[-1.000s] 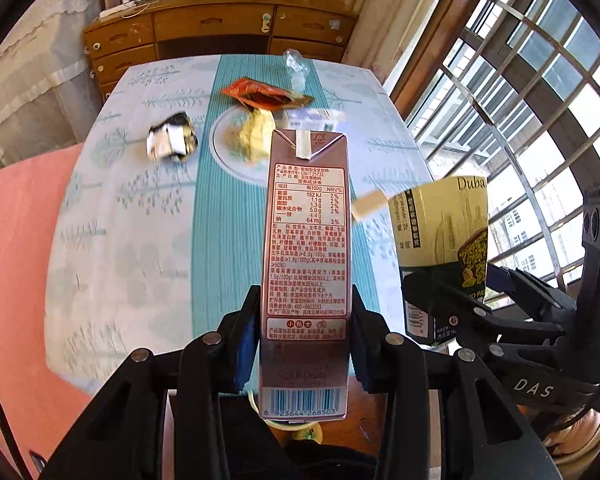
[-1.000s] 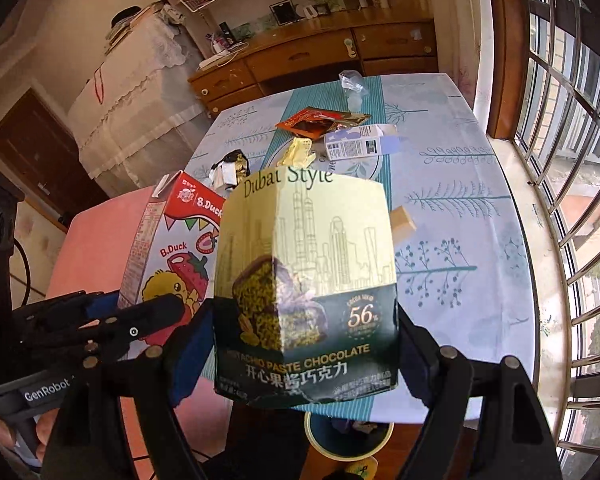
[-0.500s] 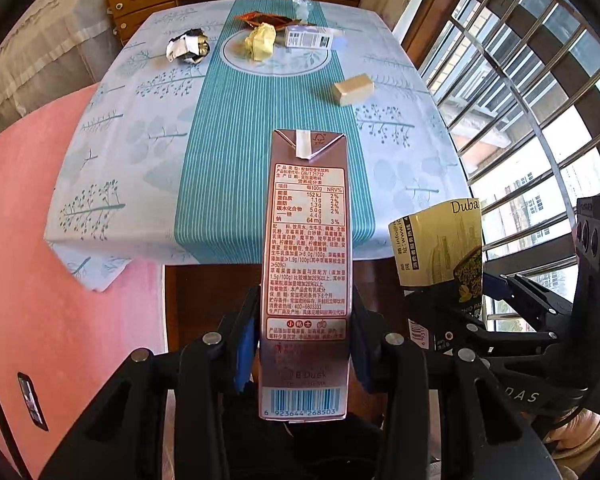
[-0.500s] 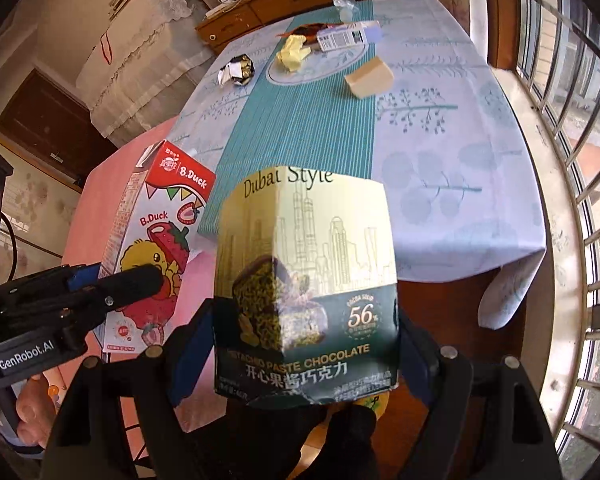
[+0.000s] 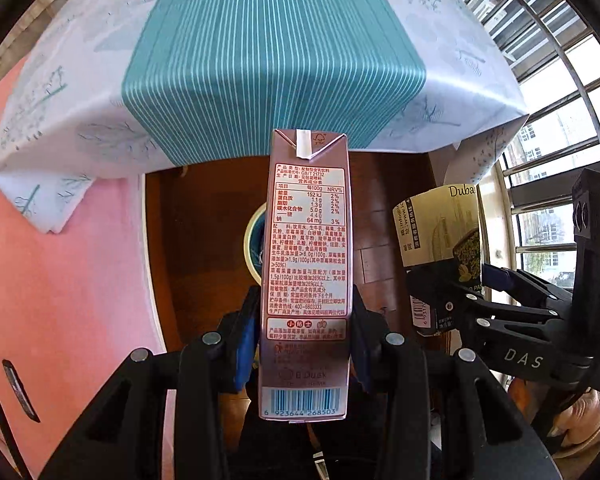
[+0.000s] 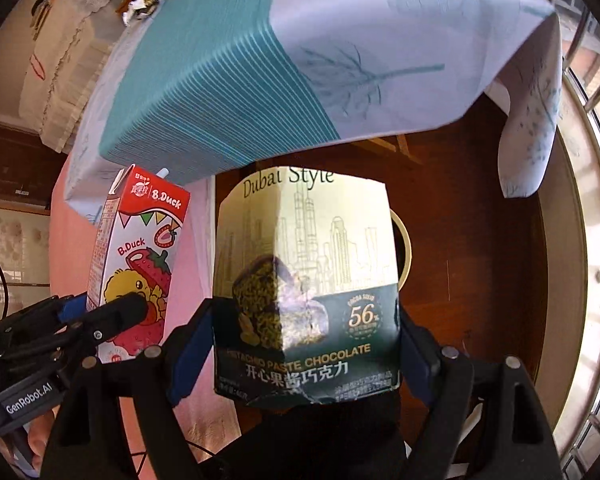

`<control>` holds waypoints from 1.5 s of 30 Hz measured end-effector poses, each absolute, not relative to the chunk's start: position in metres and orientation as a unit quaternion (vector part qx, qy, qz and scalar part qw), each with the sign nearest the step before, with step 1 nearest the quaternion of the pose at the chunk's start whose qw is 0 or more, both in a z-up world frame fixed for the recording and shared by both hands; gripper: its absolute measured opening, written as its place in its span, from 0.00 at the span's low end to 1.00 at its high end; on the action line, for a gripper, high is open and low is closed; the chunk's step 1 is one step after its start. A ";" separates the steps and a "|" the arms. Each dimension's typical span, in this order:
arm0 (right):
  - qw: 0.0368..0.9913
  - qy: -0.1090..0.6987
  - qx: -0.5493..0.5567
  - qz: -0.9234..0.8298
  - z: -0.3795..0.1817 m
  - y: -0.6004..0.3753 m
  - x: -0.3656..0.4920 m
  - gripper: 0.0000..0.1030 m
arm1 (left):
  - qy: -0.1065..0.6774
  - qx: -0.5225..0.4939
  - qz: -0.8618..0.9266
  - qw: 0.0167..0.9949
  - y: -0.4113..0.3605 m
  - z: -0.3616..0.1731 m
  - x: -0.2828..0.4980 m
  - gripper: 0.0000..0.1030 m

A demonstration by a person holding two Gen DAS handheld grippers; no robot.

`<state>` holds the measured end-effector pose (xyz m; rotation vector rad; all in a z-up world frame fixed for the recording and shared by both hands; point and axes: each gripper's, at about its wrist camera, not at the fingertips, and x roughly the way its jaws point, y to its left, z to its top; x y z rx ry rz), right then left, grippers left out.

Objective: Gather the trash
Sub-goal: 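Carry the chocolate box and pink carton over the bin with both tools, then open both tools to drop the chocolate box and pink carton into the bin, then move both tools back over the table toward the remaining trash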

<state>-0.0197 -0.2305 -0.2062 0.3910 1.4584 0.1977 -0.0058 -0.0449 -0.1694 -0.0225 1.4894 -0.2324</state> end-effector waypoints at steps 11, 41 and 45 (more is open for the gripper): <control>0.718 0.672 0.178 0.034 -0.366 -0.211 -0.020 0.82 | 0.677 -0.002 -0.144 0.722 -0.047 -0.336 0.003 0.38; 0.743 0.653 0.148 -0.013 -0.354 -0.209 -0.019 0.83 | 0.646 0.012 -0.086 0.758 -0.014 -0.333 0.009 0.87; 0.745 0.651 0.144 -0.012 -0.317 -0.205 -0.021 0.83 | 0.646 0.019 -0.083 0.759 -0.012 -0.294 0.005 0.87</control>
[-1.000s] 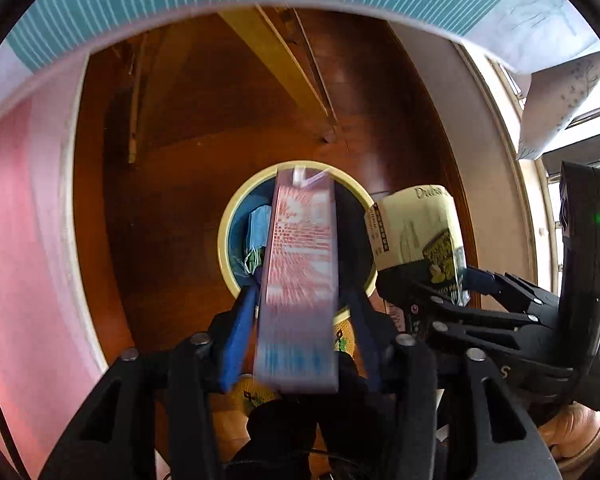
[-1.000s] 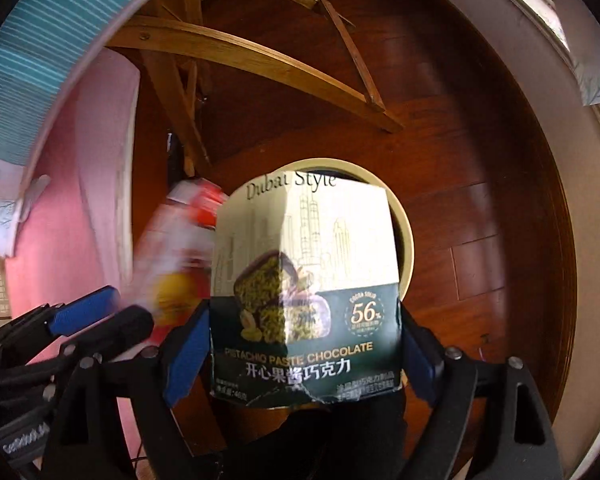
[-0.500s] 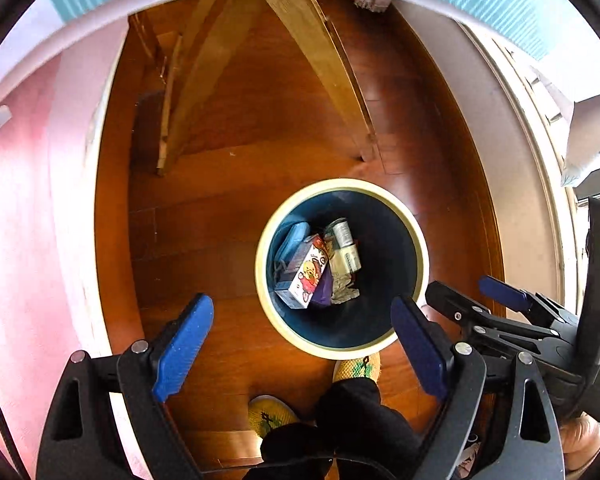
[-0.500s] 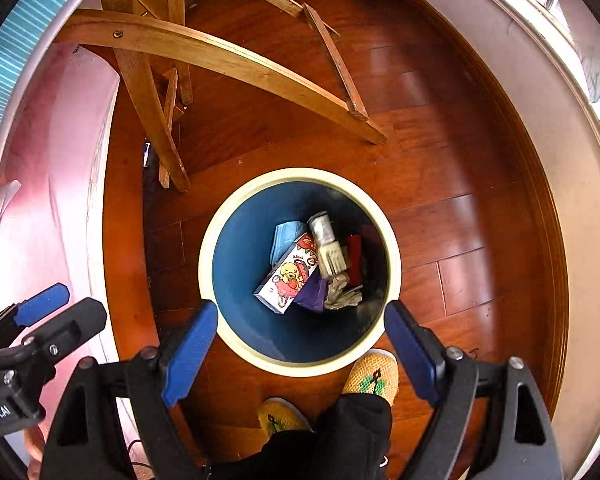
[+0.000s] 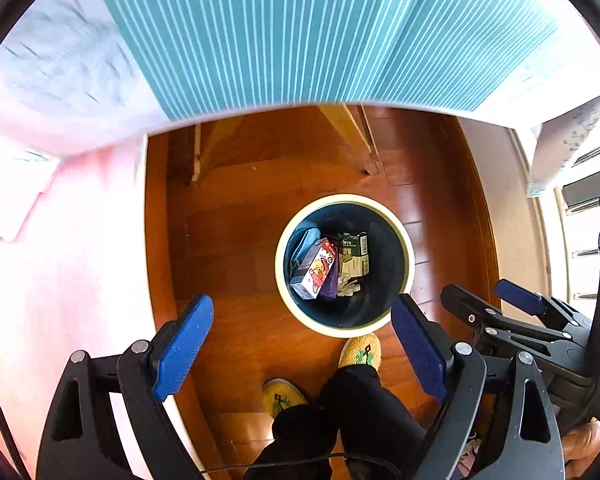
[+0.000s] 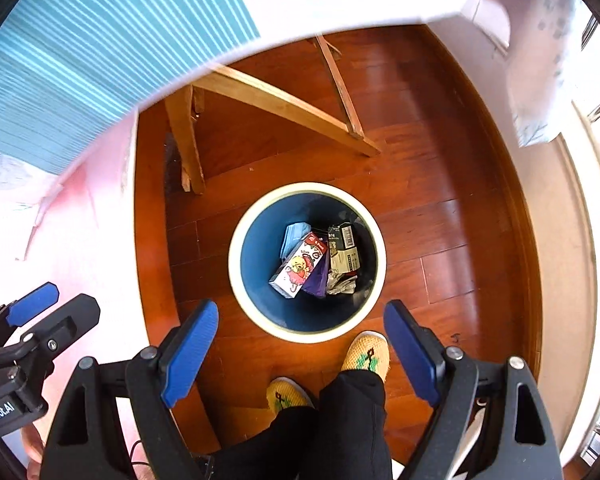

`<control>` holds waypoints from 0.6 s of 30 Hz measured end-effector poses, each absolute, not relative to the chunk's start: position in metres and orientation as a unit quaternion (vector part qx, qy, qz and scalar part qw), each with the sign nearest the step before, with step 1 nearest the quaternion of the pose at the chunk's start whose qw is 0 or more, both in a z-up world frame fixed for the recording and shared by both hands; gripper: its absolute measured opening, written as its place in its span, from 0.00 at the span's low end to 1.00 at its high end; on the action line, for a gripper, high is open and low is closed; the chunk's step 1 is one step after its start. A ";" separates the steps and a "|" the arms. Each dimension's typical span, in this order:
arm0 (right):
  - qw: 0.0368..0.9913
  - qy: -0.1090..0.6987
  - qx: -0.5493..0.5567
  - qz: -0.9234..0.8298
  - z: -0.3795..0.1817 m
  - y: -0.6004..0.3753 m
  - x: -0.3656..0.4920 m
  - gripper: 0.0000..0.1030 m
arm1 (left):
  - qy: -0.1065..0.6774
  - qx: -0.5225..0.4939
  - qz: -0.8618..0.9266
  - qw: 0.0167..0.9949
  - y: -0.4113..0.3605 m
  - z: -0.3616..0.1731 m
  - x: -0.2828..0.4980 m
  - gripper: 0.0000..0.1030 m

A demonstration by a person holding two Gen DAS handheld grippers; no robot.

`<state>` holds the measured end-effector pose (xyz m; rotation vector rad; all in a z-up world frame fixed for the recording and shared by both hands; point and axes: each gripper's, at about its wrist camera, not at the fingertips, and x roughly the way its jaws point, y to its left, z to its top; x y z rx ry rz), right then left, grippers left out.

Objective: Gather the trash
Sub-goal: 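Move both tools back over the table toward the remaining trash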

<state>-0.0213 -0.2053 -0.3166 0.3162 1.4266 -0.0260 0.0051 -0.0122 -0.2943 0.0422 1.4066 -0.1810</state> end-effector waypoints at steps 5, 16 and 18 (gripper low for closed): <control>0.752 0.645 0.140 -0.009 -0.255 -0.204 -0.026 0.83 | 0.637 0.035 -0.078 0.766 -0.008 -0.232 0.000 0.87; 0.802 0.587 0.110 0.025 -0.103 -0.201 -0.025 0.83 | 0.575 0.035 -0.085 0.813 0.005 -0.078 -0.001 0.87; 0.813 0.571 0.106 0.031 -0.082 -0.201 -0.022 0.83 | 0.559 0.036 -0.083 0.824 0.007 -0.056 0.000 0.87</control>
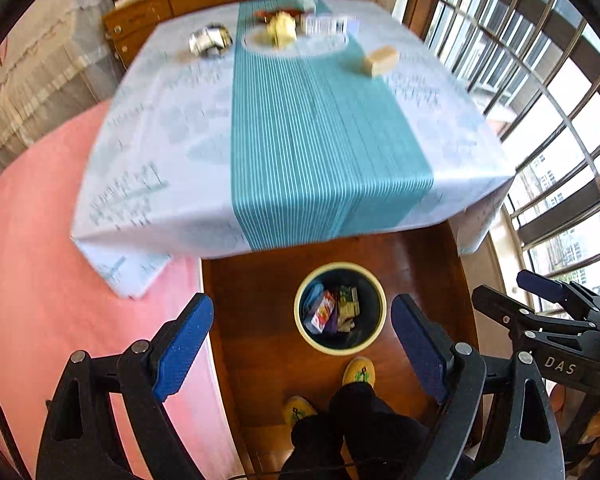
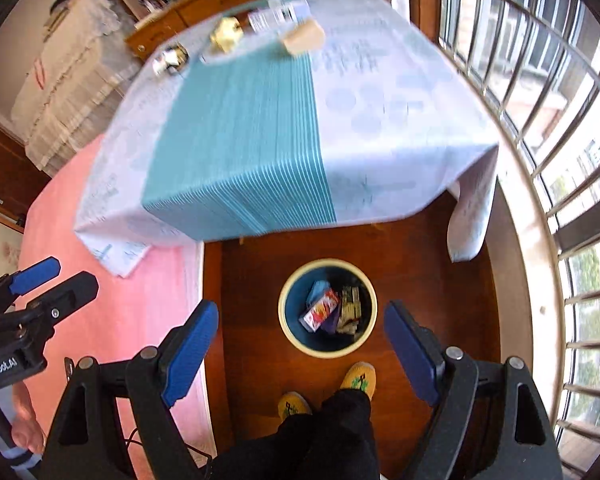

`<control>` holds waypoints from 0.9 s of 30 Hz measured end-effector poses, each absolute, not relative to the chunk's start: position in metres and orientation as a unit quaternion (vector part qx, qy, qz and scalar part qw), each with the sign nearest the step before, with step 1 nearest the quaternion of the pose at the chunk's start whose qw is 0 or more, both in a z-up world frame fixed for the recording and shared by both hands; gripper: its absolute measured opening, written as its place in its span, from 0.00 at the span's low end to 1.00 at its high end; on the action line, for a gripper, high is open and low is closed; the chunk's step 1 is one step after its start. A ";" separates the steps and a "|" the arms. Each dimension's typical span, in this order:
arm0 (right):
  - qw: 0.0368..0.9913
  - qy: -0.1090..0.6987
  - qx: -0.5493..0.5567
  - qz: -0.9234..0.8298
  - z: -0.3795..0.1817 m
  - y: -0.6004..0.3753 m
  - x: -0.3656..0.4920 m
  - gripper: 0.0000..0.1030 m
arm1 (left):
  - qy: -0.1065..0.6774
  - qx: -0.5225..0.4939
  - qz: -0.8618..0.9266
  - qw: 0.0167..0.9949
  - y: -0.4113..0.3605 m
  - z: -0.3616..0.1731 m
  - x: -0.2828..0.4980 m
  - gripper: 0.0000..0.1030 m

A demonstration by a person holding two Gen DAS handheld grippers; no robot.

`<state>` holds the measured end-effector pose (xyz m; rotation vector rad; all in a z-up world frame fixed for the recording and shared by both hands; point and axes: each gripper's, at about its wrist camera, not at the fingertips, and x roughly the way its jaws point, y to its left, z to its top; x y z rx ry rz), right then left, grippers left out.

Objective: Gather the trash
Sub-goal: 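Move both tools back over the table toward the remaining trash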

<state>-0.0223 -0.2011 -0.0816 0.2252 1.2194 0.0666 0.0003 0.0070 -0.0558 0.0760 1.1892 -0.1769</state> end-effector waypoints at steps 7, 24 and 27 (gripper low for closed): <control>0.843 0.526 0.090 0.065 -0.021 -0.198 0.005 0.83 | 0.510 0.028 -0.062 0.858 0.015 0.011 0.016 0.87; 0.880 0.452 0.001 0.146 0.054 -0.158 0.106 0.83 | 0.450 0.002 0.020 0.893 0.031 0.073 0.074 0.87; 0.880 0.449 -0.005 0.152 0.053 -0.146 0.129 0.83 | 0.444 0.002 0.033 0.896 0.045 0.075 0.093 0.87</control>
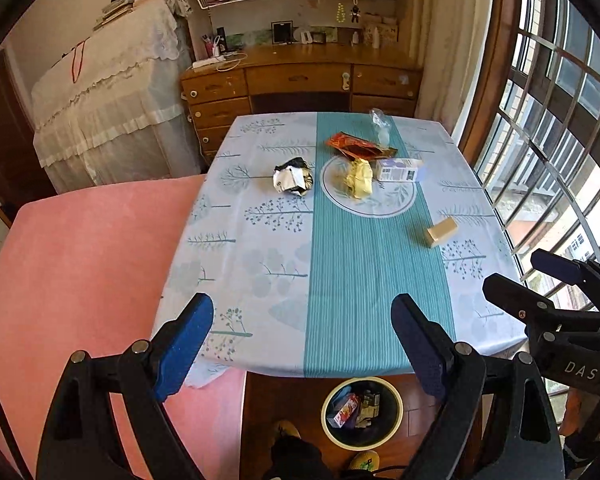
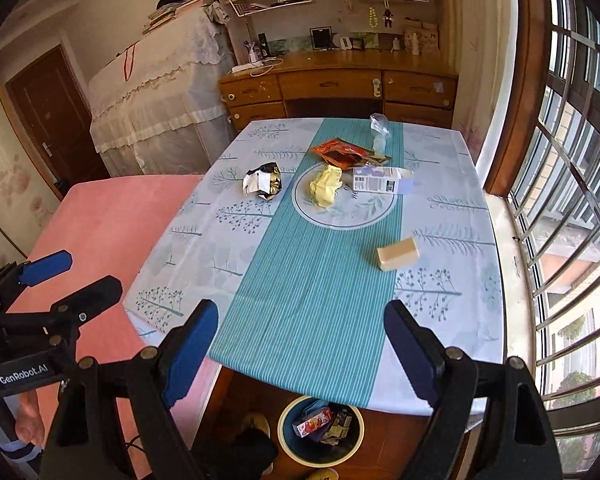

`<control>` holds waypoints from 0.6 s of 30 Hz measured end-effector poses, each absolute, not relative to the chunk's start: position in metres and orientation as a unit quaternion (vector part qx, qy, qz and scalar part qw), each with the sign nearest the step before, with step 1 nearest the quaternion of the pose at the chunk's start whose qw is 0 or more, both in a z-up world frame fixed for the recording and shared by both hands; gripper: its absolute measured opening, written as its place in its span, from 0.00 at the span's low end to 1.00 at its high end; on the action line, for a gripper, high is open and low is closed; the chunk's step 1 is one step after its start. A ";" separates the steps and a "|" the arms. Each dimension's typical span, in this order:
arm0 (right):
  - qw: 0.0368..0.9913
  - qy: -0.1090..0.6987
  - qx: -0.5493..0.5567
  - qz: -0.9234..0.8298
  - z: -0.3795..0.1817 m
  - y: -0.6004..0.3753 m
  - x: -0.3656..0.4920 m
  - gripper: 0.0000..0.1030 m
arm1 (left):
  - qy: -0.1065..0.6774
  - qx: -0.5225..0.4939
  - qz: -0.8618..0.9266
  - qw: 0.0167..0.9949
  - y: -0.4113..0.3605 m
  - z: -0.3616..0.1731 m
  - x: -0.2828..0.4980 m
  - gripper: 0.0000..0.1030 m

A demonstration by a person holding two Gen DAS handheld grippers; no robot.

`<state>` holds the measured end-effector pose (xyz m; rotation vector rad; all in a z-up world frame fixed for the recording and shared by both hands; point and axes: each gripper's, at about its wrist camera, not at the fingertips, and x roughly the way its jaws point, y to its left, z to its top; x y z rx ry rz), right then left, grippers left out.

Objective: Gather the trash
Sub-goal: 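Move both tools back over the table toward the remaining trash, then grasp the yellow crumpled wrapper with the right tool while the left tool grasps the black-and-white wrapper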

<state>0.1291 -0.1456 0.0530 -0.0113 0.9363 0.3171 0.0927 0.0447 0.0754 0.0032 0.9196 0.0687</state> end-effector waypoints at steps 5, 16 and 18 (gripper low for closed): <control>0.879 0.455 -0.005 0.141 0.041 -0.126 0.177 0.83 | 0.437 -0.003 0.048 0.898 0.076 0.072 0.142 0.87; 0.876 0.478 0.015 0.070 0.003 -0.082 0.321 0.83 | 0.486 0.010 -0.008 0.874 0.140 0.040 0.320 0.83; 0.870 0.490 0.012 0.052 -0.013 -0.077 0.348 0.82 | 0.503 0.017 -0.019 0.864 0.144 0.025 0.350 0.78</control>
